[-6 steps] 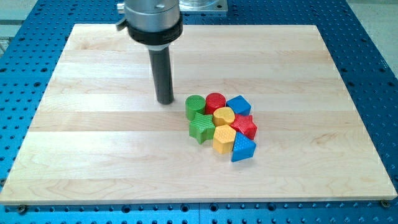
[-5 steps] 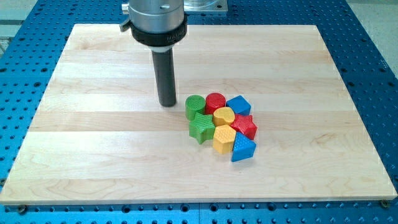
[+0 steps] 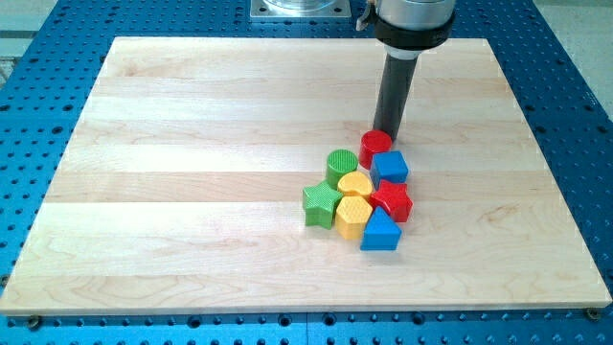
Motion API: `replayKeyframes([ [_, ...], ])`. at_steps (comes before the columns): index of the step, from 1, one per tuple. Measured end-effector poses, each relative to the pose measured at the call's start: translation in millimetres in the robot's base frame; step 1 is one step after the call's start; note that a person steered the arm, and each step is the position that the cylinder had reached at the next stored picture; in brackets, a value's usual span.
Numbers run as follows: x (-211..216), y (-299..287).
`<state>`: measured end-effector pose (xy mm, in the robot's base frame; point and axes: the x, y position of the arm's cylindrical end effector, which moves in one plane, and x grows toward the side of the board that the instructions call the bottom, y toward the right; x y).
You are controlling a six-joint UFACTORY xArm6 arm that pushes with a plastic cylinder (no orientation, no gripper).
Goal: Move the green and red circles into the heart
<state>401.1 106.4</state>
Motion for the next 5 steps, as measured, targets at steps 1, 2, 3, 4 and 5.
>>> replayKeyframes([
  [1, 4.8, -18.3],
  [2, 27.0, -32.9],
  [3, 39.5, -32.6],
  [4, 23.8, 1.9],
  [5, 9.0, -2.0],
])
